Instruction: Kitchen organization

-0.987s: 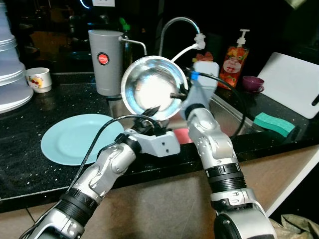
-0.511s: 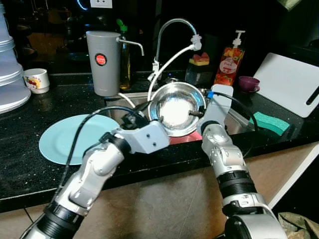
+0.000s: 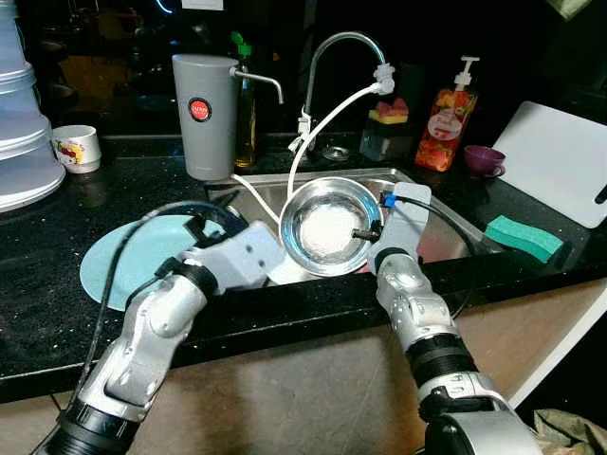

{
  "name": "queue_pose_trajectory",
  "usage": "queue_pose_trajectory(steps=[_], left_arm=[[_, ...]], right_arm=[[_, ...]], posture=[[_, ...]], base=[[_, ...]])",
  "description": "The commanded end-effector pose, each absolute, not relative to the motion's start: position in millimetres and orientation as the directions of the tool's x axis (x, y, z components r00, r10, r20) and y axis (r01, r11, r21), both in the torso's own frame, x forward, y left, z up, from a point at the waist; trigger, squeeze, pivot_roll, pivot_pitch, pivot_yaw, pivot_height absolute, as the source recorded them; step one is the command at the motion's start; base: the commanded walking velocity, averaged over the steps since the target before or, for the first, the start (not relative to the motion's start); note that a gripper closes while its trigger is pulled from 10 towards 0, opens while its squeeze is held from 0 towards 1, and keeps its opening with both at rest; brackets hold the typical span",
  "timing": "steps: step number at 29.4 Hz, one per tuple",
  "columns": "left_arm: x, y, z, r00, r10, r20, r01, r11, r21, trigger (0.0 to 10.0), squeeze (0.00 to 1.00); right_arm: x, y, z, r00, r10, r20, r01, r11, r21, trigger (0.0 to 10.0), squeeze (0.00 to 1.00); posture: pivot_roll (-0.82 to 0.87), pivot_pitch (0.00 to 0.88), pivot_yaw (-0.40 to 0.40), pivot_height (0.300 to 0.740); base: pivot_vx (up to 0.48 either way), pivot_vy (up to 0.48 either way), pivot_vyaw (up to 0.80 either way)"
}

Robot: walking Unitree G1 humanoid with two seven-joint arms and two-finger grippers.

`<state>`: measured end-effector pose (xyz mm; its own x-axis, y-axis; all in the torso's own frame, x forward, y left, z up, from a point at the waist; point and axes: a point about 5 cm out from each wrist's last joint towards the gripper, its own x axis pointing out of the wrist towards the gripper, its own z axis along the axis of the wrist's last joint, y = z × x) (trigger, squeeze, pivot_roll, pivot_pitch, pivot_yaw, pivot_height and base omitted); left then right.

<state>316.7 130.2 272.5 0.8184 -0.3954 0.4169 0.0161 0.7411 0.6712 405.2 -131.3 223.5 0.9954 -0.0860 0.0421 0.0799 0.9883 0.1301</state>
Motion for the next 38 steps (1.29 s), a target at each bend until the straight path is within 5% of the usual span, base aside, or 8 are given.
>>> queue_pose_trajectory(steps=[1,10,11,12,26,27,29,38], left_arm=[[315.9,131.4,282.4,0.809,-0.377,0.451,0.013,0.778,0.628,10.0,0.00],[321.3,153.4,303.5,0.843,-0.183,0.506,0.003,0.942,0.337,10.0,0.00],[322.6,157.9,305.2,0.848,-0.157,0.506,-0.005,0.953,0.303,10.0,0.00],[323.4,161.5,306.8,0.852,-0.136,0.505,-0.011,0.961,0.277,10.0,0.00],[324.5,176.9,309.5,0.873,-0.057,0.485,-0.067,0.969,0.236,10.0,0.00],[324.4,182.1,311.3,0.875,-0.034,0.483,-0.080,0.974,0.214,10.0,0.00],[324.7,188.5,313.0,0.878,-0.005,0.479,-0.098,0.977,0.189,10.0,0.00],[329.2,225.5,308.0,0.910,0.193,0.367,-0.181,0.981,-0.065,10.0,0.00]], right_arm=[[405.0,-125.6,212.6,0.998,-0.055,0.007,0.054,0.993,0.102,10.0,0.00],[404.5,-115.7,201.1,1.000,0.009,0.004,-0.009,1.000,0.025,10.0,0.00],[404.4,-112.4,200.6,0.999,0.031,0.012,-0.031,0.999,-0.009,10.0,0.20],[404.1,-107.8,200.7,0.998,0.060,0.027,-0.058,0.997,-0.055,10.0,1.00],[399.9,-84.3,204.1,0.978,0.174,0.116,-0.141,0.957,-0.255,10.0,1.00],[399.9,-88.0,210.6,0.976,0.162,0.149,-0.125,0.966,-0.227,10.0,0.43],[399.3,-92.8,220.2,0.970,0.146,0.192,-0.109,0.975,-0.192,10.0,0.00],[384.4,-117.6,262.6,0.926,0.085,0.368,-0.088,0.996,-0.008,10.0,0.00]], posture=[[0.12,0.081,-0.106,0.740],[0.11,0.083,-0.111,0.740],[0.11,0.082,-0.113,0.740],[0.11,0.082,-0.113,0.740],[0.13,0.084,-0.119,0.740],[0.13,0.086,-0.121,0.740],[0.13,0.088,-0.121,0.740],[0.12,0.088,-0.098,0.740]], base=[[0.000,0.000,0.00],[0.000,0.000,0.00],[0.000,0.000,0.00],[0.000,0.000,0.00],[0.000,0.000,0.00],[0.000,0.000,0.00],[0.000,0.000,0.00],[0.000,0.000,0.00]])
